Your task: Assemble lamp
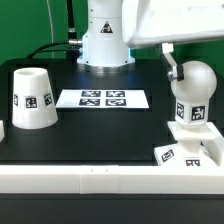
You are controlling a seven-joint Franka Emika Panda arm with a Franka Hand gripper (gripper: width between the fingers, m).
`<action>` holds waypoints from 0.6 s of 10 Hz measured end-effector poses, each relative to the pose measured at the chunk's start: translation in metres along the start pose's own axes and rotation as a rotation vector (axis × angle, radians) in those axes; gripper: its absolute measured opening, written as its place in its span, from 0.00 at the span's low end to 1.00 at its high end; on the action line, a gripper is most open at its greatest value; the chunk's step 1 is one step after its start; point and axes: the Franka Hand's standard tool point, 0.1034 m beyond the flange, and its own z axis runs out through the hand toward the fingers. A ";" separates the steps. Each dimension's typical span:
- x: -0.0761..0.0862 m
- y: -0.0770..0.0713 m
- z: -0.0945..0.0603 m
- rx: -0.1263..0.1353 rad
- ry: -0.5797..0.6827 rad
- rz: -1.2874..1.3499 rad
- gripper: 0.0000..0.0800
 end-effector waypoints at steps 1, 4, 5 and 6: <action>0.005 0.002 -0.009 0.004 -0.016 0.003 0.87; 0.014 0.005 -0.017 0.008 -0.026 0.005 0.87; 0.013 0.004 -0.017 0.010 -0.036 0.006 0.87; 0.012 0.004 -0.017 0.010 -0.039 0.006 0.87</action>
Offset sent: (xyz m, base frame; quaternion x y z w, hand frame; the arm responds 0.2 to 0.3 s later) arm 0.0000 0.0000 0.0000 0.0000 0.0000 0.0000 1.0000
